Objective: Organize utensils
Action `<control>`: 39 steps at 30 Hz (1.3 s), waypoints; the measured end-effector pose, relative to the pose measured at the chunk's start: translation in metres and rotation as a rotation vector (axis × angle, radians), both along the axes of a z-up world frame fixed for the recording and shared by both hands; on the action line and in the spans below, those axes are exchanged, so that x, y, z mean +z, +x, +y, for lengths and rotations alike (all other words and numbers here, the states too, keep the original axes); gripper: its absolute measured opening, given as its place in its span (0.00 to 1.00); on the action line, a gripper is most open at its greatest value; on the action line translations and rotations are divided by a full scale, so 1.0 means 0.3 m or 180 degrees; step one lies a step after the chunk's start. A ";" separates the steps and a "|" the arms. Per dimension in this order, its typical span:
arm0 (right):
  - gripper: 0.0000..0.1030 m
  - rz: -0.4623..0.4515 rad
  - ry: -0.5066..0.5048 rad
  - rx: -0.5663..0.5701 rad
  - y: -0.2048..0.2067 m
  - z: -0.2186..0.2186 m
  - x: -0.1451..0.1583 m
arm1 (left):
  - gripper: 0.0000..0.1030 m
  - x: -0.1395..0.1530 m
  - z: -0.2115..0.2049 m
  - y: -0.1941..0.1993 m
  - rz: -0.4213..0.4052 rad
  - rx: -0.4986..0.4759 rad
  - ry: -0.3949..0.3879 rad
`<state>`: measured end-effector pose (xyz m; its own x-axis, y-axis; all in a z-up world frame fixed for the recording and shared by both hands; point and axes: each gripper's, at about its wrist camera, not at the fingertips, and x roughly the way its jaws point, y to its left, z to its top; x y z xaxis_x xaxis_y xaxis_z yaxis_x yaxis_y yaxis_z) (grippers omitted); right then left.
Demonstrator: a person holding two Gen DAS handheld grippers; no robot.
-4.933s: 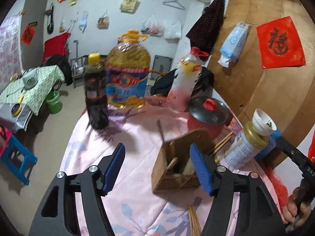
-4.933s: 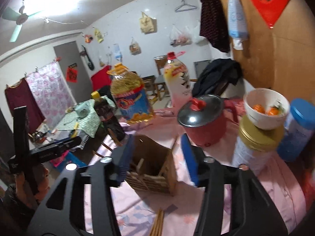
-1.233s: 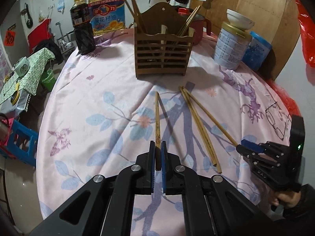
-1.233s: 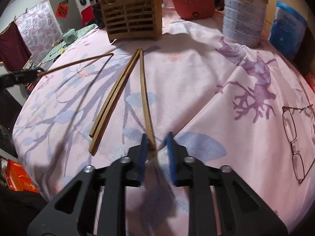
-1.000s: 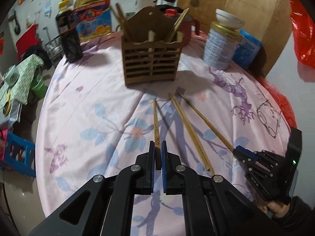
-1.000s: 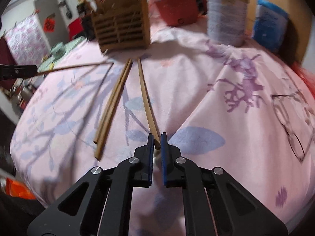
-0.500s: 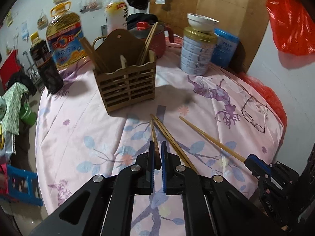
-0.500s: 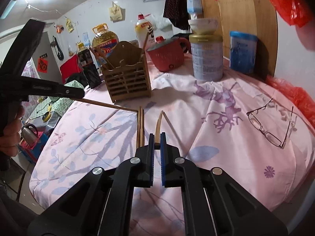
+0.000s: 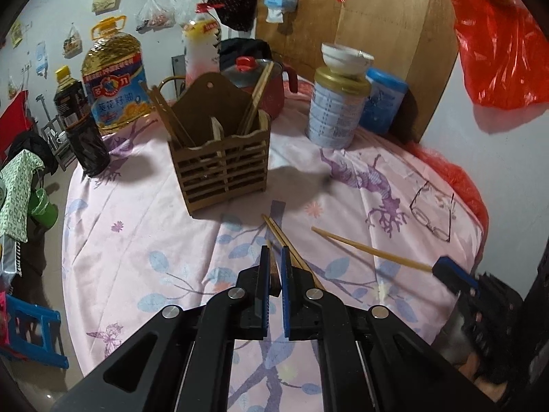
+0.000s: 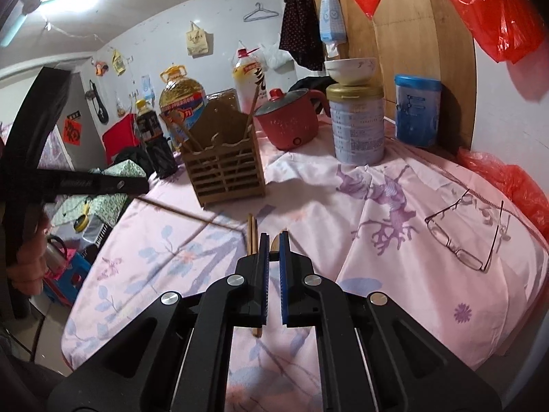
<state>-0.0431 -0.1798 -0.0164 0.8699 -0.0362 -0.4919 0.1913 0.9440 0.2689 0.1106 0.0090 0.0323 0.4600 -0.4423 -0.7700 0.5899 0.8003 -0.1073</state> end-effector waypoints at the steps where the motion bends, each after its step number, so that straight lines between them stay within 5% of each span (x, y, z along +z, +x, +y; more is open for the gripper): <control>1: 0.06 0.0002 0.0028 -0.0008 0.007 -0.018 0.012 | 0.06 0.007 0.010 -0.002 -0.0001 0.0027 -0.0038; 7: 0.06 0.0007 0.0189 0.0106 0.095 -0.138 0.104 | 0.06 0.047 0.068 -0.009 -0.0104 0.0259 -0.0185; 14: 0.06 -0.0163 0.0016 0.0450 0.245 -0.189 0.260 | 0.06 0.164 0.075 0.044 -0.0359 0.0551 -0.0272; 29: 0.05 -0.0797 0.0167 0.1365 0.716 -0.196 0.653 | 0.06 0.563 -0.100 0.415 -0.1063 0.0711 -0.0534; 33: 0.05 -0.0830 0.0221 0.1444 0.779 -0.196 0.667 | 0.10 0.444 -0.139 0.457 -0.0736 0.0549 -0.0320; 36: 0.05 -0.0750 0.0237 0.1471 0.819 -0.198 0.657 | 0.42 0.255 -0.127 0.423 -0.0399 0.0425 -0.0172; 39: 0.06 -0.0670 0.0186 0.1479 0.834 -0.194 0.635 | 0.43 0.070 -0.123 0.397 -0.0095 0.0270 0.0037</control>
